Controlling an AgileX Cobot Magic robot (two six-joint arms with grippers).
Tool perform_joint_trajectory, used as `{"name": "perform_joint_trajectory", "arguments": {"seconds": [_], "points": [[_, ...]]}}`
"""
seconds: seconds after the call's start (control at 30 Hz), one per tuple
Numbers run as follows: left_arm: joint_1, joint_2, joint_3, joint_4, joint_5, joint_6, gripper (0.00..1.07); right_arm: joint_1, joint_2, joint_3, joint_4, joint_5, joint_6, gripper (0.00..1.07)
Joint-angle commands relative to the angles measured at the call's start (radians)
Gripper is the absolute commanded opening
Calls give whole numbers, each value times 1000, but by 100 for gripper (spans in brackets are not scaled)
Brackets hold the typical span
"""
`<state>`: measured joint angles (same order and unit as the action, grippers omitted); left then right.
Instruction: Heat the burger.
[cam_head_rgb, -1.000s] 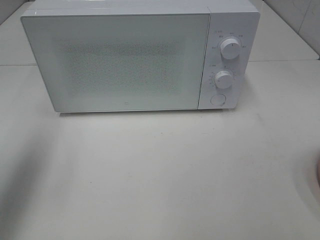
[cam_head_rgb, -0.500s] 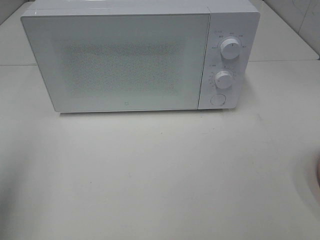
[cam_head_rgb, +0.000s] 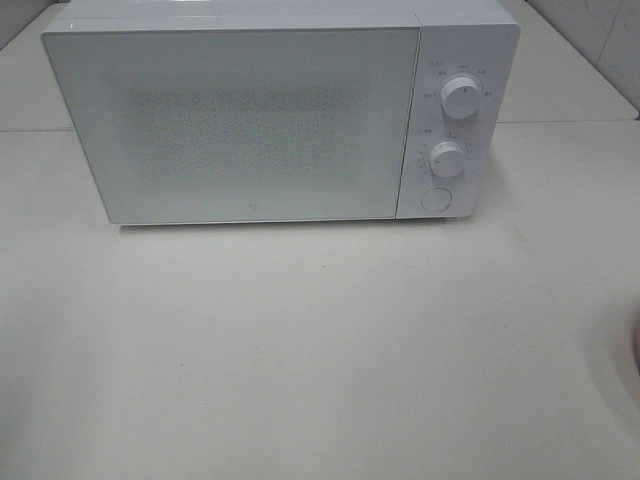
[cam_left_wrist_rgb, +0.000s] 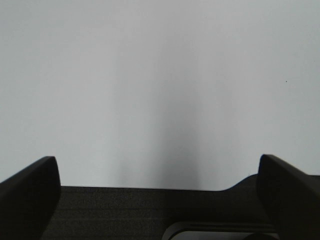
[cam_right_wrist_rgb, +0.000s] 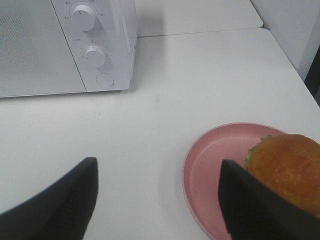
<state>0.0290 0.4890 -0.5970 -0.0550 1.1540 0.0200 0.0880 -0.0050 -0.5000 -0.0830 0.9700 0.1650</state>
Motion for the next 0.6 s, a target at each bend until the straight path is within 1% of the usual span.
{"name": "perform_joint_trajectory", "arguments": {"seconds": [0.03, 0.07, 0.1, 0.17, 0.23, 0.33, 0.4, 0.43, 0.47, 0.53, 0.6], "points": [[3, -69, 57, 3, -46, 5, 100, -6, -24, 7, 2, -7, 9, 67], [3, -69, 57, 3, -46, 5, 100, -6, -24, 7, 2, -7, 9, 67], [3, -123, 81, -2, -83, 3, 100, -6, -24, 7, 2, -7, 9, 67], [3, -150, 79, -2, -84, 3, 100, -6, -24, 7, 2, -7, 9, 67], [3, -258, 79, 0, -84, 3, 100, -6, -24, 7, 2, -7, 10, 67], [3, -280, 79, -1, -84, 3, 100, -6, -24, 7, 2, -7, 10, 67], [3, -358, 79, -1, -84, 3, 100, -6, -24, 7, 2, -7, 10, 67], [3, -358, 79, -1, -84, 3, 100, -6, -24, 7, 2, -7, 10, 67], [3, -412, 79, -1, -84, 3, 100, -6, -24, 7, 2, -7, 10, 67], [3, -439, 79, -1, -84, 3, 100, -6, -24, 7, 2, -7, 10, 67], [3, -525, 79, 0, -85, 3, 100, -6, -24, 7, 2, -7, 10, 67]]}}
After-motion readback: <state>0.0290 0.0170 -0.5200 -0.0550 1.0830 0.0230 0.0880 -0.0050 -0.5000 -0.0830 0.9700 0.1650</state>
